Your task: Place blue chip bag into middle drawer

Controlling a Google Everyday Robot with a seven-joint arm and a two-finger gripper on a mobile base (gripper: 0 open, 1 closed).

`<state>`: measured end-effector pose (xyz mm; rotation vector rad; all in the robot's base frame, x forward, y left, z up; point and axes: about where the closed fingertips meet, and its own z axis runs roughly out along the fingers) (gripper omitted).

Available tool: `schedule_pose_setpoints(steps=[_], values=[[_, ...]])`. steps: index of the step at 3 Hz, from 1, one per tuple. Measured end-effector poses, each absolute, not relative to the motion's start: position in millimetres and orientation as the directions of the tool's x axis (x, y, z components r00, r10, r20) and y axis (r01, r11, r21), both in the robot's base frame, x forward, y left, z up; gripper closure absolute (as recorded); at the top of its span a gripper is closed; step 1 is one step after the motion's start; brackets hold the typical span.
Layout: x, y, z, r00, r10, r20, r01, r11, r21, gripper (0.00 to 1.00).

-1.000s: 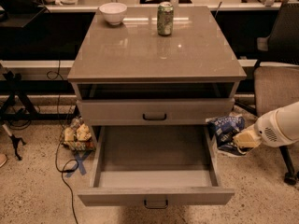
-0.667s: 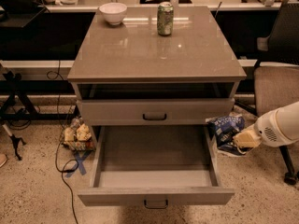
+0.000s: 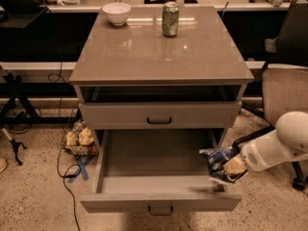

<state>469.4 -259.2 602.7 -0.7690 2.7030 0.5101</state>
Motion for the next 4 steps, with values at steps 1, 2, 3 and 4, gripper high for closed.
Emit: schedule_pose_setpoints(steps=[1,2,3,4], values=[[459.0,-224.1,540.6,-0.841,-0.435,-0.322,-0.536,0.755,0.378,1.00],[452.1,-182.4,499.4,-0.860,-0.401,-0.316,-0.509,0.710,0.486,0.81],[451.9,-161.7,485.6,-0.870,-0.368,-0.329,-0.493,0.685,0.537,0.58],[451.6,-159.1,484.3,-0.872,-0.358,-0.333,-0.488,0.679,0.548,0.34]])
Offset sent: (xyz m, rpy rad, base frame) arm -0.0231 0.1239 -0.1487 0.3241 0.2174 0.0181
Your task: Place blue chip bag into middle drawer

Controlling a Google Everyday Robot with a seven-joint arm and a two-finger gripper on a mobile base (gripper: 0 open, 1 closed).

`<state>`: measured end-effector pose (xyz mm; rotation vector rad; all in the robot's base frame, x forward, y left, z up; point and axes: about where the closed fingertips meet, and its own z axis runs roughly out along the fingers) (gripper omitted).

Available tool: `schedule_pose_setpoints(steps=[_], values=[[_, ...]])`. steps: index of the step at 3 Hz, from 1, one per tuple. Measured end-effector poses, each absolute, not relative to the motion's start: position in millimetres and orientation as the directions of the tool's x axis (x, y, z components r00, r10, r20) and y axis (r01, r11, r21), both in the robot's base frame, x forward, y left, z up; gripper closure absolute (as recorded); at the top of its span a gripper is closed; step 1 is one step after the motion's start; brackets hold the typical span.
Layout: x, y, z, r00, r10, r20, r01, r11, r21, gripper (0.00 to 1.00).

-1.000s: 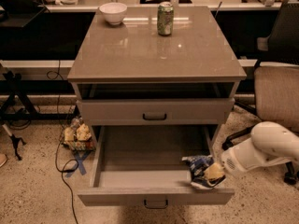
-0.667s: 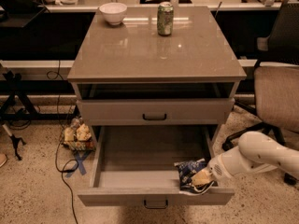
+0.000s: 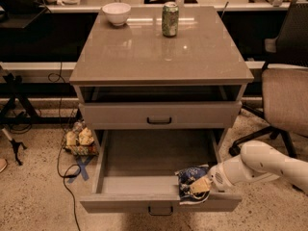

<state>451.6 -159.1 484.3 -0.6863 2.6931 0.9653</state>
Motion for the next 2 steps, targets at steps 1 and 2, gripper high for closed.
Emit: schedule_pose_setpoints(steps=[1,2], values=[[455.4,-153.9,495.0,-0.864,-0.342,-0.369,-0.501,0.657,0.563,0.11],[463.5,-149.3,521.8,-0.835,-0.331,-0.440,-0.543,0.628,0.558,0.00]])
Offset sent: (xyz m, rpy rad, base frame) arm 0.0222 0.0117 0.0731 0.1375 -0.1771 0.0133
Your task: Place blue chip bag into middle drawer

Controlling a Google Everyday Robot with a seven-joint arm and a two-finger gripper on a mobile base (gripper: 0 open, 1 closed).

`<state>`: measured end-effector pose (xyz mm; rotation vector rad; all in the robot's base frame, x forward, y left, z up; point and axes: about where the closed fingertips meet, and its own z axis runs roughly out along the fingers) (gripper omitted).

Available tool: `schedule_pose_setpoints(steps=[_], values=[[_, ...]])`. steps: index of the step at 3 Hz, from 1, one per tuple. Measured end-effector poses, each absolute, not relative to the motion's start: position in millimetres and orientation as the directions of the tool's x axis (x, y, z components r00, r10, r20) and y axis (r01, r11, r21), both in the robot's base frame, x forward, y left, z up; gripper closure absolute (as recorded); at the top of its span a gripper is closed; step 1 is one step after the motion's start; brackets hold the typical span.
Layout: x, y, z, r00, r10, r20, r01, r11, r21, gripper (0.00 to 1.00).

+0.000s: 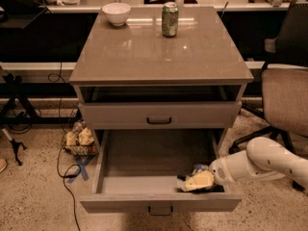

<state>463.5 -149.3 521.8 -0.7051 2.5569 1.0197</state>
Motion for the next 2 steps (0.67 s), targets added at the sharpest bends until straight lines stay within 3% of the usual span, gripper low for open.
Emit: schedule_pose_setpoints(steps=[2], values=[[479.5,-161.3,594.8,-0.727,-0.315,-0.610,-0.649,0.603,0.463,0.00]])
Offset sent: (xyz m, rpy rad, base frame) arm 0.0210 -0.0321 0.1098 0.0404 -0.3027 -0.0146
